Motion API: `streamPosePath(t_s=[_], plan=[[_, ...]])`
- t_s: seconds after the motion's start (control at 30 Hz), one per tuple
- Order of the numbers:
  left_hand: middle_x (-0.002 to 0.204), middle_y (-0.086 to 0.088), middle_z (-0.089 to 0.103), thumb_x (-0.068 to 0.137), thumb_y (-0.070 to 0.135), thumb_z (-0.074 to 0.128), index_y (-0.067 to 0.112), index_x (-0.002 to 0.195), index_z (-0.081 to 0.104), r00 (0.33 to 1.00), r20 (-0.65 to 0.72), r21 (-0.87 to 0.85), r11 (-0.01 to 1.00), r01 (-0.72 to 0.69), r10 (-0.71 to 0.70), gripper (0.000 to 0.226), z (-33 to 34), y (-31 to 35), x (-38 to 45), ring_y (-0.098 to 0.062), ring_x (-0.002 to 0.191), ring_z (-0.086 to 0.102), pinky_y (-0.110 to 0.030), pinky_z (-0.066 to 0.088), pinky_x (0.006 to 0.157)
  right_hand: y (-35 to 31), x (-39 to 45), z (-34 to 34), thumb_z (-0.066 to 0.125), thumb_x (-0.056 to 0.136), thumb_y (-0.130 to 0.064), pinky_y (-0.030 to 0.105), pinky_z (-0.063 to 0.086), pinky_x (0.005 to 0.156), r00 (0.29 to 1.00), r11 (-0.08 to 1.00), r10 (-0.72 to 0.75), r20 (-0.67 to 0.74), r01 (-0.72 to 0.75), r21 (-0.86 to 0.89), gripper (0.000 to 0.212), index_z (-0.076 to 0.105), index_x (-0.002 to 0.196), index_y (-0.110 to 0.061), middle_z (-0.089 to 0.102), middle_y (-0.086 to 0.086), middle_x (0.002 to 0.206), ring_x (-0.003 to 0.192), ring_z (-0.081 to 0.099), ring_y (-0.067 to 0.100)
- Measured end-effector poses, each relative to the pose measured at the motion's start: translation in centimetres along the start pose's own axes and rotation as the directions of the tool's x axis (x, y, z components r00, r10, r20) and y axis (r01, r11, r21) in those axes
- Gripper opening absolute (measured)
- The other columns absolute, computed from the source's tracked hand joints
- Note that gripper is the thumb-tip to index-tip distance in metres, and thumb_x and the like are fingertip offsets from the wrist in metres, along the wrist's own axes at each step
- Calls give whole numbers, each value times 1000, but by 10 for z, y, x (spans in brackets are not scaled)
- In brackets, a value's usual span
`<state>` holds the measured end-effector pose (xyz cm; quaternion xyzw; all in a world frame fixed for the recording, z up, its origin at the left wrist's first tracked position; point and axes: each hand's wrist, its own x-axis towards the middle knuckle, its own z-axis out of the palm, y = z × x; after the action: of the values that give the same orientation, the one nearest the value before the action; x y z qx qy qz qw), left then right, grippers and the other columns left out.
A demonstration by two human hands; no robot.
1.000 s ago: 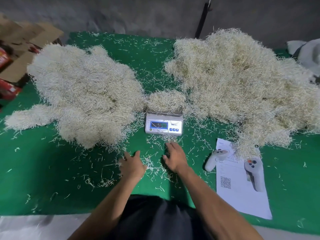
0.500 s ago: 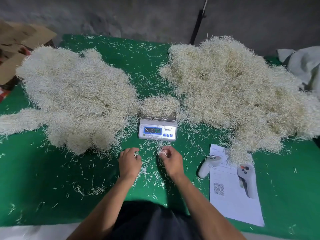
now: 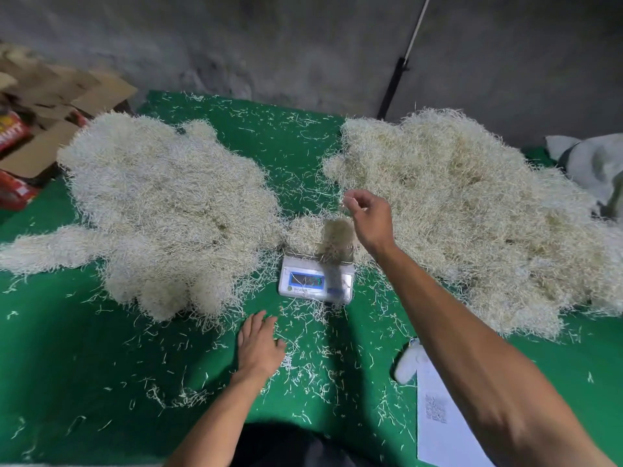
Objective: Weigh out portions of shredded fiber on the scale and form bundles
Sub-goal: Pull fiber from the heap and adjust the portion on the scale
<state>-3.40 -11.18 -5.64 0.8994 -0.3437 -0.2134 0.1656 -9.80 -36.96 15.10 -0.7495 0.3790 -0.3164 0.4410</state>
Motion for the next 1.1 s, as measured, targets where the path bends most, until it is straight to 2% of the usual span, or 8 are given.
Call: streamPosePath(t_s=[0.1,0.23,0.57,0.77,0.9,0.97,1.03,1.1], plan=[[167,3,17,95,37,64,29,155,33,1000,-1,-4,1000,6,-6,68,-5,1,-1,-22,155,8,-46,9,127,-17,21,2,58,104,-23,32,55,99,995,989,-38,91,50,-137,25,69,122,-9,70,4,124,101,65,8],[167,4,16,97,35,61,30,155,33,1000,3,-1,1000,-2,2,64,-10,1,-4,-21,155,8,-46,9,127,-28,31,4,54,106,-27,49,44,114,995,957,-42,87,65,-283,38,59,138,-6,59,12,145,132,56,25],[167,6,15,94,33,66,32,155,34,999,36,-45,999,10,-8,68,-13,0,-3,-21,155,7,-45,8,127,-30,23,8,51,107,-25,50,46,111,995,963,-101,5,100,-250,31,64,129,-7,63,11,139,123,58,19],[168,7,13,95,34,65,32,156,32,999,38,-39,999,13,-12,69,-12,0,-5,-21,155,5,-45,8,127,-14,12,8,55,105,-24,40,46,106,998,958,-55,30,61,-280,32,62,132,-7,63,10,139,122,60,21],[168,6,13,96,33,64,31,156,31,999,32,-39,999,21,-20,69,-10,2,-5,-21,155,6,-45,8,127,26,-24,16,57,104,-21,24,53,73,995,935,47,93,-10,-356,17,68,108,-9,72,10,109,84,66,17],[168,6,14,96,32,64,30,156,32,999,27,-43,999,22,-21,69,-10,3,-6,-22,155,6,-45,9,127,58,-51,22,58,103,-26,27,56,62,973,901,197,116,-133,-414,22,70,101,-7,74,11,94,71,67,18],[168,5,14,96,31,65,29,156,32,1000,21,-45,999,20,-19,69,-9,3,-6,-21,155,6,-45,9,127,88,-77,27,64,99,-37,25,53,53,898,832,411,156,-300,-466,32,74,104,-8,70,7,79,56,58,15],[168,5,13,97,30,63,29,157,31,1000,18,-42,999,15,-14,68,-9,2,-7,-21,156,6,-45,8,127,111,-100,34,71,91,-50,21,48,54,793,763,564,231,-392,-514,42,73,108,-12,68,7,85,56,56,8]])
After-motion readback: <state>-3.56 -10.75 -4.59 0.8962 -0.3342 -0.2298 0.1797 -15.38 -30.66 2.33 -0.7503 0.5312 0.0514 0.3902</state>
